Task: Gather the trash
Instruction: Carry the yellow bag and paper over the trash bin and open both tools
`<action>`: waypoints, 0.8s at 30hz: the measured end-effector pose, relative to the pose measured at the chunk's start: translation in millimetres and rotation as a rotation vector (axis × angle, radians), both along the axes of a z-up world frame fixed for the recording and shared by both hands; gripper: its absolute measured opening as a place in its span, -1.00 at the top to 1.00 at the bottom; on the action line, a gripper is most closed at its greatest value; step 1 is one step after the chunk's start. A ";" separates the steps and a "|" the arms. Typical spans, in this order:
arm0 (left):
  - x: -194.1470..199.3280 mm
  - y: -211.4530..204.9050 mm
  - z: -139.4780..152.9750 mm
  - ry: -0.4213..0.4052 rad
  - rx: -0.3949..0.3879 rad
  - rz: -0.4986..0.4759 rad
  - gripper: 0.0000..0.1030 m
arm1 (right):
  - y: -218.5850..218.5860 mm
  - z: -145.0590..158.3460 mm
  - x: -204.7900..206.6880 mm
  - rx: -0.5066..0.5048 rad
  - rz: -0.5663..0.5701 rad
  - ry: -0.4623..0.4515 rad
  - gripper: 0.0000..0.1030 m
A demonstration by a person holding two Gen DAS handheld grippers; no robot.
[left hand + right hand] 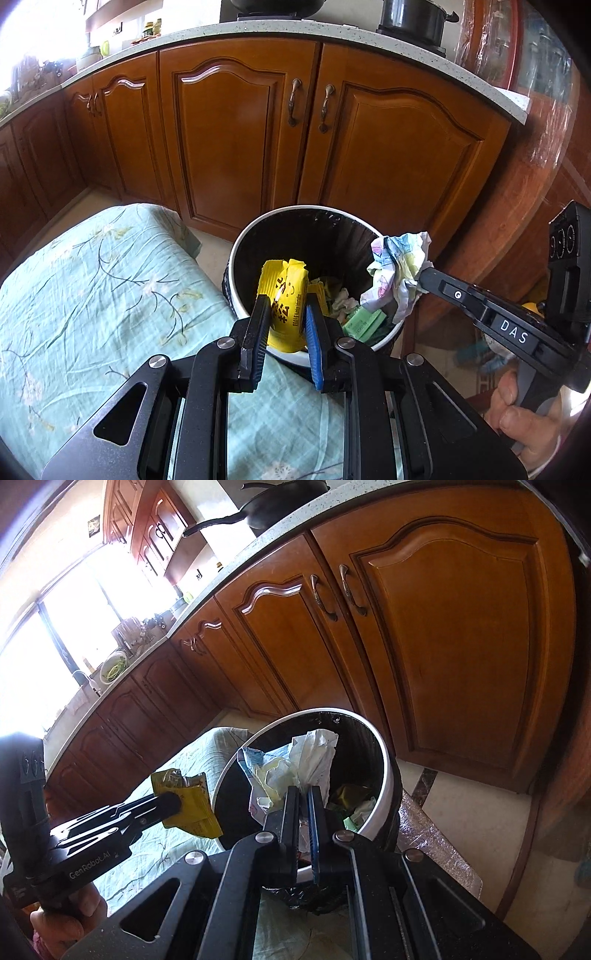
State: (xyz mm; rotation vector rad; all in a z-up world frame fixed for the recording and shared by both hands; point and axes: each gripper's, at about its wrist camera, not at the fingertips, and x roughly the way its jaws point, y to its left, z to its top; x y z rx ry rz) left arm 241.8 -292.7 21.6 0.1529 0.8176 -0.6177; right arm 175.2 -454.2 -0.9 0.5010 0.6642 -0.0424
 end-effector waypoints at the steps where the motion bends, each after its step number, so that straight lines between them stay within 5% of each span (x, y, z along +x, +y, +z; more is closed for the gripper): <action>1: 2.4 -2.8 -0.7 0.000 0.003 0.000 0.66 | -1.5 0.0 0.9 -0.001 0.000 0.003 0.91; 24: 30.8 -27.0 -21.2 0.045 0.055 0.006 0.66 | 2.7 -2.5 25.4 -0.024 0.026 0.047 0.91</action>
